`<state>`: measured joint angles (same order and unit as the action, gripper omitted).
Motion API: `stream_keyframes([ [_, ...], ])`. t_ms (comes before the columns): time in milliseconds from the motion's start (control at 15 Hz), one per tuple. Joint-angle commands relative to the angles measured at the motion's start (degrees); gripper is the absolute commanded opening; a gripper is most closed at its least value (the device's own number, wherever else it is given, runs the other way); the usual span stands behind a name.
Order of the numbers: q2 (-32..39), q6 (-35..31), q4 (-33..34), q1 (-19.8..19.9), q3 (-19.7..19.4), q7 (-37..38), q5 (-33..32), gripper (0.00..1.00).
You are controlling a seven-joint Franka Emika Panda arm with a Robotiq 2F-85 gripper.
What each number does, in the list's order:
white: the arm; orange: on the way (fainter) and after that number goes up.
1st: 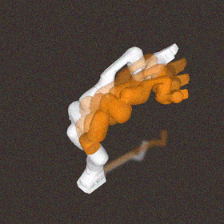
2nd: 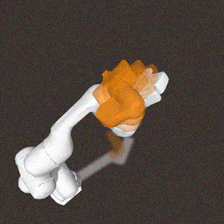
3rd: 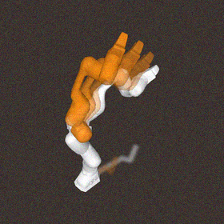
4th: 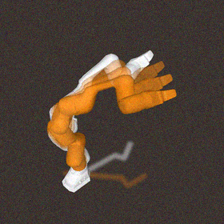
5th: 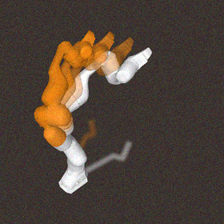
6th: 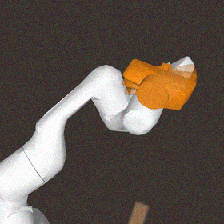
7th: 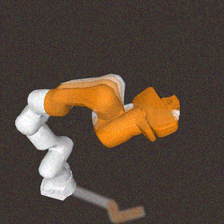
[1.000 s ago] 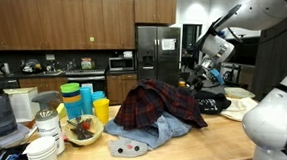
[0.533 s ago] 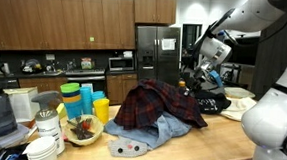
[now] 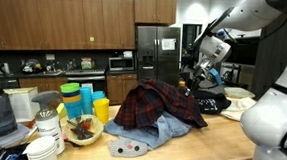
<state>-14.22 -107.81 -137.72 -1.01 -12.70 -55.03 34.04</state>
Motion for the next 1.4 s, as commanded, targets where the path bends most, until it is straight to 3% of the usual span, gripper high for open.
stream_keyframes([
  [0,-5.7,1.8,0.3,2.7,0.6,0.8,-0.4,0.0],
  [733,-25.1,1.8,4.4,7.3,-1.6,8.2,-5.9,0.01],
  [1333,-30.6,0.8,5.3,7.1,-3.8,16.6,-12.9,0.01],
])
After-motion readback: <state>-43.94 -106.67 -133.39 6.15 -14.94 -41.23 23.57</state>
